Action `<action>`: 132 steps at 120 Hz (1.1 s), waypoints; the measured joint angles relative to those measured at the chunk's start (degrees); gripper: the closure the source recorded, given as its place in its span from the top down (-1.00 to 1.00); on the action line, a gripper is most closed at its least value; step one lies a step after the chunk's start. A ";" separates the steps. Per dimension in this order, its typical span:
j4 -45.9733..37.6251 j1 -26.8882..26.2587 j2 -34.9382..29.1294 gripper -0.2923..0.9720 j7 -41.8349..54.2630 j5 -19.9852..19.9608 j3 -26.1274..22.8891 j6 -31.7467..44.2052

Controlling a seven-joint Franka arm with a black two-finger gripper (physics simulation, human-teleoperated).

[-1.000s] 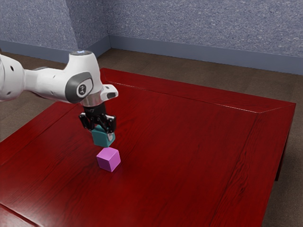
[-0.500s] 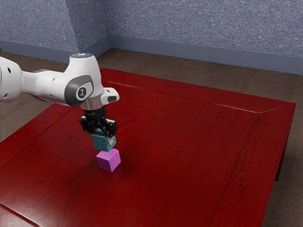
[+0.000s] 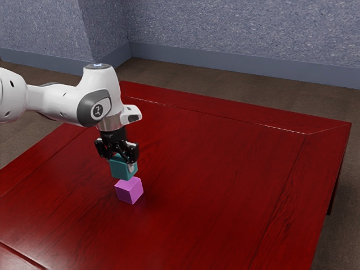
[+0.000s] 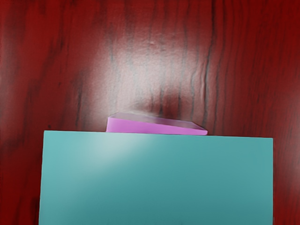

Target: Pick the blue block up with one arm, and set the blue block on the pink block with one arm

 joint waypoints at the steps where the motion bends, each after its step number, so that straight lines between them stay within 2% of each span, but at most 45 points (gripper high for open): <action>1: 0.00 0.01 0.01 -0.01 0.08 0.02 0.00 0.01; 33: 0.00 -0.03 0.88 -0.01 2.45 0.56 0.02 0.33; 55: 0.02 -0.98 1.41 0.00 2.60 5.25 0.02 -0.09; 74: 0.45 -1.04 1.34 0.01 2.38 6.73 0.02 -0.47; 92: 1.15 -1.07 1.10 0.05 1.29 6.16 0.03 -0.50; 110: 0.91 -0.96 1.46 0.06 -0.11 1.98 0.03 1.09; 132: -1.54 -0.57 1.49 0.06 -1.42 0.27 0.04 3.83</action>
